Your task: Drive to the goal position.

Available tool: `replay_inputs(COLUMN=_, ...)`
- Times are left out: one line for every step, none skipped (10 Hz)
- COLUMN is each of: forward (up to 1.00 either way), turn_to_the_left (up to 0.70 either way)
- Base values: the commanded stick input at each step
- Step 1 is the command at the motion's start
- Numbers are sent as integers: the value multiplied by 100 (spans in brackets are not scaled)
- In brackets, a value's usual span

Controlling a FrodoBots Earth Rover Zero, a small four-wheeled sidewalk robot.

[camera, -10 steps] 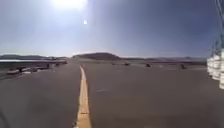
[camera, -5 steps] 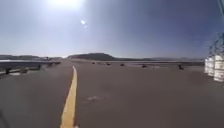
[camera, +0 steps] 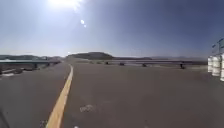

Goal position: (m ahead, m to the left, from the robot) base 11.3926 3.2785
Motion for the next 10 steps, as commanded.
replay_inputs(forward=70, turn_to_the_left=0)
replay_inputs(forward=70, turn_to_the_left=0)
replay_inputs(forward=70, turn_to_the_left=0)
replay_inputs(forward=70, turn_to_the_left=0)
replay_inputs(forward=70, turn_to_the_left=0)
replay_inputs(forward=70, turn_to_the_left=0)
replay_inputs(forward=70, turn_to_the_left=0)
replay_inputs(forward=70, turn_to_the_left=0)
replay_inputs(forward=70, turn_to_the_left=0)
replay_inputs(forward=70, turn_to_the_left=0)
